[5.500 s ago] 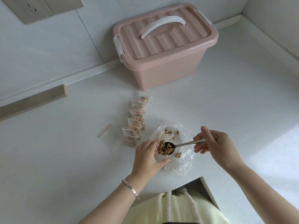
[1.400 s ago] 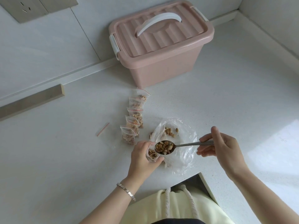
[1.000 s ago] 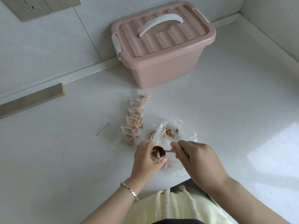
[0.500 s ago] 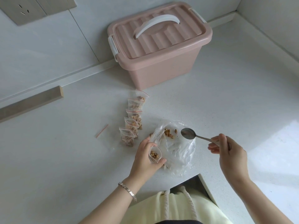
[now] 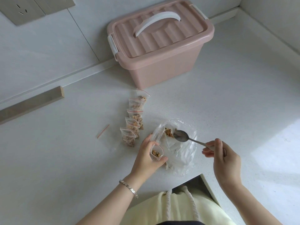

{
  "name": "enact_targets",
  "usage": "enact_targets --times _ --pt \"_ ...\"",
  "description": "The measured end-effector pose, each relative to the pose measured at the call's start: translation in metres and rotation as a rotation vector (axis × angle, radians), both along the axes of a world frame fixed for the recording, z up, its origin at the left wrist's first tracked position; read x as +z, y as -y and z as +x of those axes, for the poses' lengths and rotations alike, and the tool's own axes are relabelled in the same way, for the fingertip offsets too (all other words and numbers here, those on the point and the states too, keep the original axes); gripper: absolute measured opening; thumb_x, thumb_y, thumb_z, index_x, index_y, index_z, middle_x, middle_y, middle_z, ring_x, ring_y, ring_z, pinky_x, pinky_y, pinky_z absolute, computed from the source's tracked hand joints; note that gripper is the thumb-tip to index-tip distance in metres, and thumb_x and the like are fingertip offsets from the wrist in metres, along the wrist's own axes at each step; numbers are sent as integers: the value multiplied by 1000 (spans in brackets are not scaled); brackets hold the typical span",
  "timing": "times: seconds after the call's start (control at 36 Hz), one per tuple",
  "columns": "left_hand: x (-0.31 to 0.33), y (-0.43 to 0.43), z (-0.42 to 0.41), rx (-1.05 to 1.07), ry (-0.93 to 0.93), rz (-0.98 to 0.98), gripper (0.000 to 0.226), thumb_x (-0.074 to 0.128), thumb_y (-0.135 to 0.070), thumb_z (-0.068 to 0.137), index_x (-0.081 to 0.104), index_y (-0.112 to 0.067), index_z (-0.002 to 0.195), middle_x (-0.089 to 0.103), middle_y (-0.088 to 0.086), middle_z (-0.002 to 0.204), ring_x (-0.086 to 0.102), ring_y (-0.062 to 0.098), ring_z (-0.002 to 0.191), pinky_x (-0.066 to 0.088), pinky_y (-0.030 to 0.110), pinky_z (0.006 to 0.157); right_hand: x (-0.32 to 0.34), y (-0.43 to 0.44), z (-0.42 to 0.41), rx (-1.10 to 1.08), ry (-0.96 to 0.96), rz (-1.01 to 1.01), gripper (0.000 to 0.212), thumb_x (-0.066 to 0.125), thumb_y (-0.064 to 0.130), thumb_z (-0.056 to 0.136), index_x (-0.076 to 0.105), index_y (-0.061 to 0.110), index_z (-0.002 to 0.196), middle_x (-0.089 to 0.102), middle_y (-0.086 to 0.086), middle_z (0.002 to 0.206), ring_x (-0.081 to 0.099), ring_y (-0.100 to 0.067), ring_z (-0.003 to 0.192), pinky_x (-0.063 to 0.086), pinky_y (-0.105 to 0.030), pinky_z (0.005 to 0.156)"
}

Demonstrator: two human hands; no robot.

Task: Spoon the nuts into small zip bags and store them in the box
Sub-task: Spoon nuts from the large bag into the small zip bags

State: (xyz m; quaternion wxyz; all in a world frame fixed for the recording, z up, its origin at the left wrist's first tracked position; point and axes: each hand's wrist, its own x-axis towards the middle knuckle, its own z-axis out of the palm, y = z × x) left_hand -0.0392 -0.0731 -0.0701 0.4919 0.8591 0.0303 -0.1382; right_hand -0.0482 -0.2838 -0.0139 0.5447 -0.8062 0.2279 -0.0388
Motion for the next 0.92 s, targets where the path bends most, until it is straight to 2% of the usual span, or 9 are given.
enact_targets --times 0.14,0.25,0.36,0.44,0.53,0.58,0.72,0.92 --pt "-2 0 0 7 -2 8 35 78 -15 70 55 -19 96 29 -8 146 24 -2 132 15 -8 87 -6 -7 -6 70 -21 -65 33 38 25 96 58 24 71 66 2 66 62 -3 65 46 -11 60" --pt "-1 0 1 3 4 -2 35 78 -16 70 55 -18 96 30 -14 141 23 -6 130 14 -8 88 -9 -8 -5 22 -14 -69 32 36 27 97 56 26 73 67 0 68 63 -10 64 45 -21 62" --pt "-1 0 4 -8 13 5 34 79 -16 69 54 -21 91 40 -11 132 28 0 132 18 -4 94 -13 -13 1 -2 -25 -23 31 36 27 97 57 27 74 67 2 69 64 -10 63 47 -19 63" --pt "-2 0 7 -10 -6 6 33 79 -17 69 54 -19 91 43 -10 127 31 0 130 19 -5 92 -20 -16 8 -19 -76 59 33 35 27 98 60 23 77 68 2 70 65 -6 64 49 -22 66" --pt "-1 -1 9 -16 -39 -4 34 78 -18 70 52 -25 90 40 -18 124 32 -9 123 18 -7 88 -25 -15 14 -26 -120 198 34 35 26 99 62 13 82 69 -5 74 68 -12 69 55 -22 65" --pt "-2 -1 10 -34 -54 -3 34 78 -19 69 53 -24 92 42 -18 122 35 -9 119 20 -7 87 -29 -17 17 -12 -140 283 35 36 25 99 62 11 82 69 -9 75 69 -15 69 56 -19 63" --pt "-3 -1 11 -45 -52 -15 32 77 -18 71 55 -18 94 40 -25 117 28 -32 107 19 -9 82 -38 -21 22 45 -213 416 35 36 24 98 63 8 82 69 -15 75 70 -21 70 57 -23 63" --pt "-2 -1 11 18 -24 -25 31 77 -17 71 53 -28 87 45 -15 122 32 -26 110 21 -6 85 -41 -11 21 -103 -333 682 37 36 28 99 59 1 88 67 -21 77 69 -27 73 58 -25 65"
